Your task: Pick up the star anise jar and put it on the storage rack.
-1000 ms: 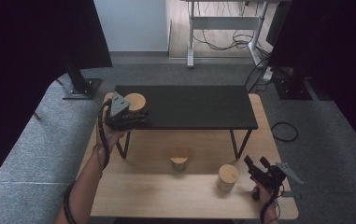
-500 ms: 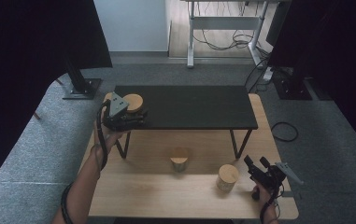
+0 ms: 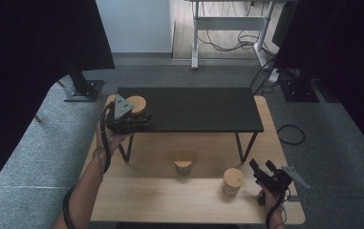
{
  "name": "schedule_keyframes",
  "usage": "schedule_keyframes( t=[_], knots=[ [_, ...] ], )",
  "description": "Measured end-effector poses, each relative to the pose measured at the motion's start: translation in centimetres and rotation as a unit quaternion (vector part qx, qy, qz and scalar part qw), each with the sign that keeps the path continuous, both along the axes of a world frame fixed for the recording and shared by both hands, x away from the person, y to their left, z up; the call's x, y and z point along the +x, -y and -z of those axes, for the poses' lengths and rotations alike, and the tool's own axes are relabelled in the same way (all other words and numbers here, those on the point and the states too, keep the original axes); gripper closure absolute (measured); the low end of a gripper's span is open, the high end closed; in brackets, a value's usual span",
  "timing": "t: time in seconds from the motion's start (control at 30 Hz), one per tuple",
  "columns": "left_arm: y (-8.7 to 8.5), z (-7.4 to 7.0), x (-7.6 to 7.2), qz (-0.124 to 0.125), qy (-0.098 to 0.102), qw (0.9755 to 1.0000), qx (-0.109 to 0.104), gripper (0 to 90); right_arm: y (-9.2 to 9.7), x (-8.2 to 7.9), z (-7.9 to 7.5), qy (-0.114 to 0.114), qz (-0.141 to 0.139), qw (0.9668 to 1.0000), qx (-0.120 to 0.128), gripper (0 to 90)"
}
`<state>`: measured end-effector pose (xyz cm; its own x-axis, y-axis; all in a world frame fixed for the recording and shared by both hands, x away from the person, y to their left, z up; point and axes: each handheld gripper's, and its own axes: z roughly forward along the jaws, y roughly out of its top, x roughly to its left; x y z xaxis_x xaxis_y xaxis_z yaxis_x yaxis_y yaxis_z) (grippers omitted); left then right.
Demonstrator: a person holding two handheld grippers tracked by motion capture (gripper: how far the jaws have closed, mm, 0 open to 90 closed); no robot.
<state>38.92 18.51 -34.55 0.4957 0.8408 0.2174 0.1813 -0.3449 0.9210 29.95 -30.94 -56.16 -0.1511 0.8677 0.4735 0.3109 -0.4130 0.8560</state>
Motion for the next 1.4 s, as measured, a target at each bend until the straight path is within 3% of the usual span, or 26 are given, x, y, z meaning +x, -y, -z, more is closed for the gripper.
schedule_keyframes(
  t=[0.27, 0.67, 0.87, 1.4],
  knots=[
    [-0.9, 0.4, -0.6, 0.015, -0.006, 0.9996, -0.024, 9.0, 0.0, 0.1, 0.0, -0.001, -0.001, 1.0000, -0.001, 12.5],
    [-2.0, 0.6, -2.5, 0.027, 0.001, 0.9984, -0.049, 7.1, 0.0, 0.0, 0.0, -0.001, 0.000, 1.0000, 0.000, 12.5],
    [-2.3, 0.8, -3.5, 0.026, 0.009, 0.9987, -0.043, 7.1, -0.1, 0.0, 0.0, -0.001, 0.001, 1.0000, -0.001, 12.5],
    [-3.5, 2.2, -6.2, 0.021, 0.013, 0.9982, -0.054, 7.4, 0.0, 0.0, 0.0, 0.000, 0.002, 1.0000, 0.001, 12.4]
  ],
)
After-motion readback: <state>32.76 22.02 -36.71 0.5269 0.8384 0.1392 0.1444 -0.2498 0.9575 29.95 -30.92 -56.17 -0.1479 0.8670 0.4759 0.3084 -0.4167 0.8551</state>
